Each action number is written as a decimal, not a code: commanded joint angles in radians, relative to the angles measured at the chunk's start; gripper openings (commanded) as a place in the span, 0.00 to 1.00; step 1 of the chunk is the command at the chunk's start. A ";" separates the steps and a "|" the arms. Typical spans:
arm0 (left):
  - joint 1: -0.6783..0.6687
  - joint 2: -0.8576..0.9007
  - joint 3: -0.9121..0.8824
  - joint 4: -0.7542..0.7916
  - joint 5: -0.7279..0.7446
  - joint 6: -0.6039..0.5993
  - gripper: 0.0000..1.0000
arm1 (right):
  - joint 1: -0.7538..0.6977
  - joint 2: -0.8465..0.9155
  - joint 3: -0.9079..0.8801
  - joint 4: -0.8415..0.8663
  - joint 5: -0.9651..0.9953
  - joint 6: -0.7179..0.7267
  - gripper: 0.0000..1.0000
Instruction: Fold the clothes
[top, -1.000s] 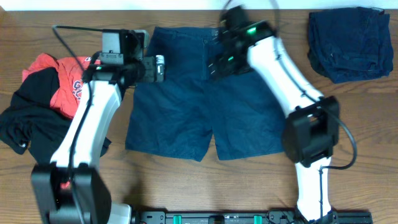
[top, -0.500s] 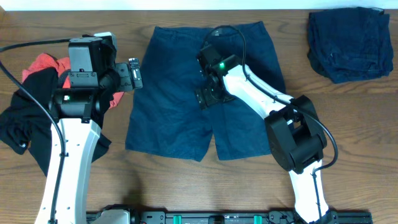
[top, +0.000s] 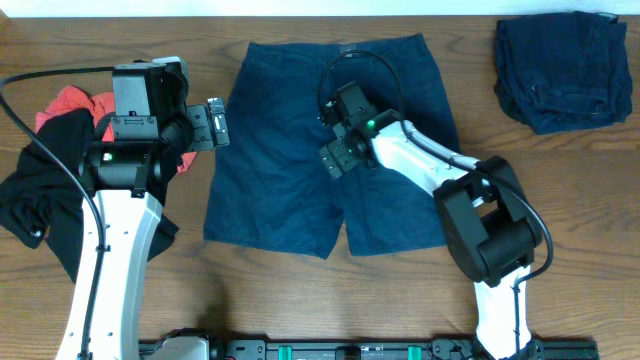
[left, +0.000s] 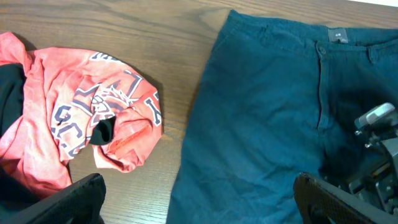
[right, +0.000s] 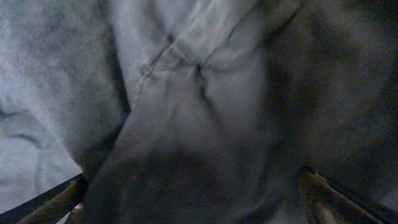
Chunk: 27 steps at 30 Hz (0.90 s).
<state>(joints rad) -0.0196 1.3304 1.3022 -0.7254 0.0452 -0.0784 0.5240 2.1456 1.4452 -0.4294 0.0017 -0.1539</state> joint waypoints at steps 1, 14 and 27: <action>0.003 0.008 0.011 0.001 -0.007 -0.010 0.98 | -0.082 0.062 -0.108 0.080 0.111 -0.323 0.99; 0.002 0.073 0.011 0.004 0.027 -0.009 0.98 | -0.321 0.066 -0.149 0.261 -0.100 -0.297 0.99; 0.003 0.319 0.023 0.408 0.248 0.112 0.98 | -0.203 -0.367 -0.143 0.204 -0.364 0.078 0.99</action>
<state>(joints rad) -0.0196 1.5806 1.3060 -0.3630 0.1951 -0.0021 0.2840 1.9533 1.2869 -0.2230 -0.3077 -0.1566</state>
